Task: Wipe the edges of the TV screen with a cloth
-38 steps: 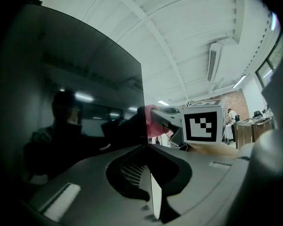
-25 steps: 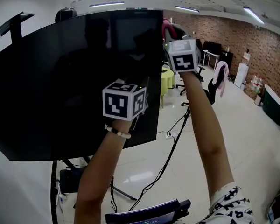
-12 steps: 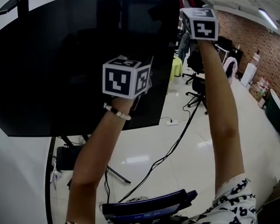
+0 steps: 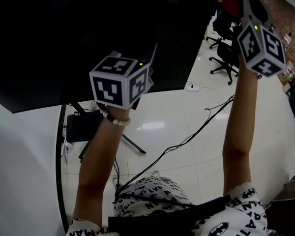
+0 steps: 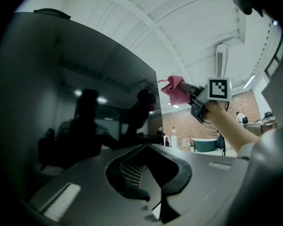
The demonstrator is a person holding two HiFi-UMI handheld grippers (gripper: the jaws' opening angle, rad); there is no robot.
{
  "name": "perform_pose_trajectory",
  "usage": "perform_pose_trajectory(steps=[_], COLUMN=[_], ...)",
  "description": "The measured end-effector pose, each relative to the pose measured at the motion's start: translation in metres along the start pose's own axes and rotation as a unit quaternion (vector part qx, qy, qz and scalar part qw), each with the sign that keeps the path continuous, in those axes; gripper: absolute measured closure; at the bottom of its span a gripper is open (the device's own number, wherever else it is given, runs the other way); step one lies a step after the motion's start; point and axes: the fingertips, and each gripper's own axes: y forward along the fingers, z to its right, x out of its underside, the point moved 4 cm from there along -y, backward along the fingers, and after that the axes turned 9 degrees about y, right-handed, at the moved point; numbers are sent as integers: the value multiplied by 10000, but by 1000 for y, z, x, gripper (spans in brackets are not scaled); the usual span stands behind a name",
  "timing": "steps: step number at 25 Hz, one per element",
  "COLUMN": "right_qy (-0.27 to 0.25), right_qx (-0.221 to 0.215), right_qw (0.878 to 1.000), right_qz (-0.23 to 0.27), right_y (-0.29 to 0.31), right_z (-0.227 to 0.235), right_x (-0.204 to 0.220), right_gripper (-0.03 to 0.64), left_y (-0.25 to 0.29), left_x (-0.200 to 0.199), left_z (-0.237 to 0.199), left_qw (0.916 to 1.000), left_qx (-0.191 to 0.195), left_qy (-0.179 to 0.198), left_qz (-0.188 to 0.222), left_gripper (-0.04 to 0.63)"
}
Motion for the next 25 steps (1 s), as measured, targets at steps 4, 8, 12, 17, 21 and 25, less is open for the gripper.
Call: perform_pose_trajectory(steps=[4, 8, 12, 17, 21, 25], right_qy=[1103, 1995, 2488, 2871, 2894, 2876], right_qx=[-629, -1081, -1323, -1589, -1685, -1729], right_qw=[9892, 9578, 9216, 8816, 8654, 8536], right_qz=[-727, -1766, -2669, -3394, -3727, -3984], right_y=[-77, -145, -190, -219, -234, -241], right_z=[-63, -160, -235, -301, -334, -352], right_x=[74, 145, 195, 221, 235, 243], right_gripper=[560, 561, 561, 561, 563, 563], left_y=[-38, -84, -126, -163, -184, -193], left_x=[68, 137, 192, 231, 247, 254], left_z=[-8, -27, -44, -64, -71, -67], left_qw=[9988, 9950, 9879, 9799, 9760, 9747], left_qx=[-166, -229, -499, -726, -802, -781], left_qy=[-346, -666, -988, -1328, -1460, -1503], left_qz=[-311, -706, -1090, -1301, -1400, -1461], left_gripper=[589, 589, 589, 589, 589, 589])
